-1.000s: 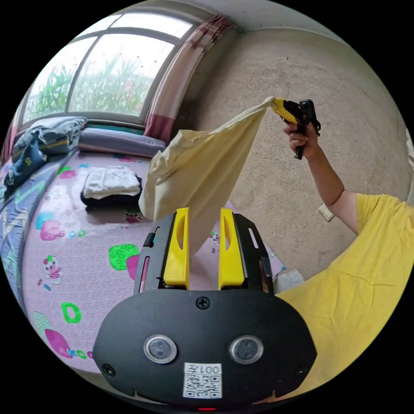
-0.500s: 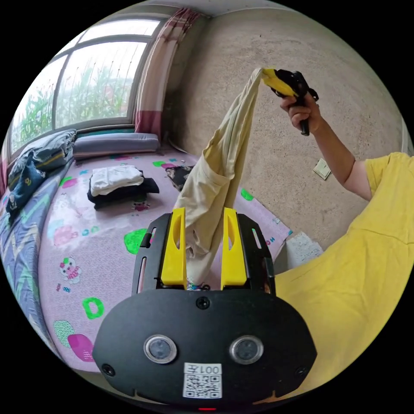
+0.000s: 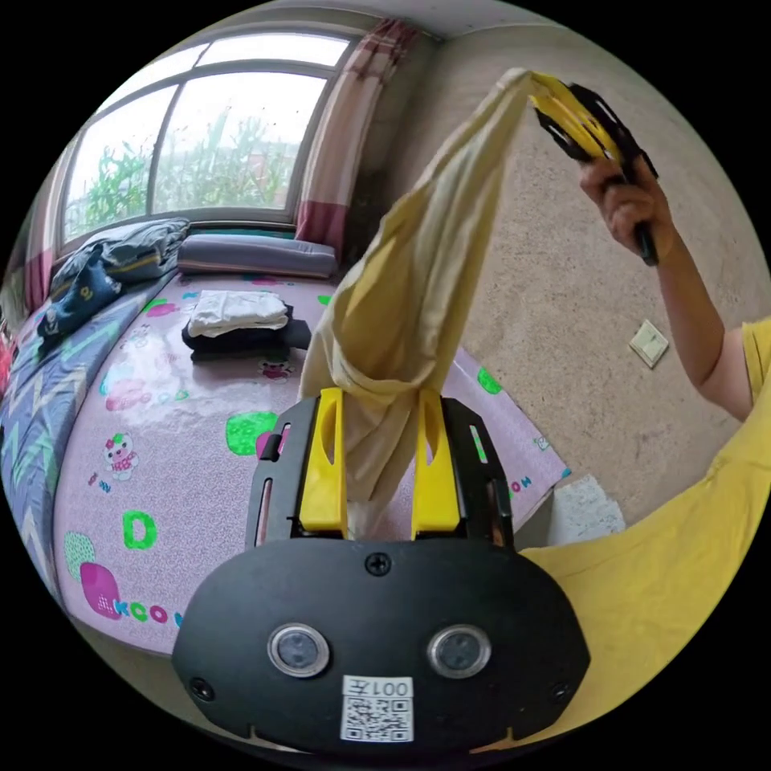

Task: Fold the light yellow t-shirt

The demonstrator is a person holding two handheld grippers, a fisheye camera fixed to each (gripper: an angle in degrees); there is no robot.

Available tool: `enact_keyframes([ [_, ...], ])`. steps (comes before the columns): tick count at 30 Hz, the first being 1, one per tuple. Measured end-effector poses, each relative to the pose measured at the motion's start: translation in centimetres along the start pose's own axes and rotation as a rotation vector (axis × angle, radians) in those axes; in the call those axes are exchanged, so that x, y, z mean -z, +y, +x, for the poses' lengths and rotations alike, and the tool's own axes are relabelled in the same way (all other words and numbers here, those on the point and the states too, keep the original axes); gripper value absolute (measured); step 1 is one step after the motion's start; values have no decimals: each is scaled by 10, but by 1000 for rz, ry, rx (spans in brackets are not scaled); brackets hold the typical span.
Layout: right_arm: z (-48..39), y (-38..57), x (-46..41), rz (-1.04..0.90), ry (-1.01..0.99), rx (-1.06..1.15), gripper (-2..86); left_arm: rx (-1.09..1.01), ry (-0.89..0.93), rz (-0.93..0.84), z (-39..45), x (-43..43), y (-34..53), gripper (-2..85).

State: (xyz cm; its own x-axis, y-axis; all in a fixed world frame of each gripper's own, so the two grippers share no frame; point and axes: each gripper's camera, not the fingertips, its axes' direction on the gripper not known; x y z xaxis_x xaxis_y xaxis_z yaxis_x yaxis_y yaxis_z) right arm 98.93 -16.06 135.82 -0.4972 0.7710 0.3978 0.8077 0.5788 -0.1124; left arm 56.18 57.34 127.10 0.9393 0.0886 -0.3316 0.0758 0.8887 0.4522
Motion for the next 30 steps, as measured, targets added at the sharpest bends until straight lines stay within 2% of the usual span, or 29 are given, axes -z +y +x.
enact_keyframes([
  [5,18,16,24,44,-9,-26,5,-5,94,9,-14,33,0,-9],
  [9,32,27,34,50,-6,-31,5,-30,64,11,-7,66,-4,-9],
  [12,45,35,39,38,26,-32,5,-75,44,-16,6,85,-10,-10],
  [17,75,50,50,51,-17,-75,5,-123,126,-93,22,102,-22,-9],
  [23,88,56,59,61,-72,-61,5,-50,357,-167,21,101,-24,-10],
  [30,95,62,70,64,-101,-43,5,101,591,-100,9,110,-15,-10],
])
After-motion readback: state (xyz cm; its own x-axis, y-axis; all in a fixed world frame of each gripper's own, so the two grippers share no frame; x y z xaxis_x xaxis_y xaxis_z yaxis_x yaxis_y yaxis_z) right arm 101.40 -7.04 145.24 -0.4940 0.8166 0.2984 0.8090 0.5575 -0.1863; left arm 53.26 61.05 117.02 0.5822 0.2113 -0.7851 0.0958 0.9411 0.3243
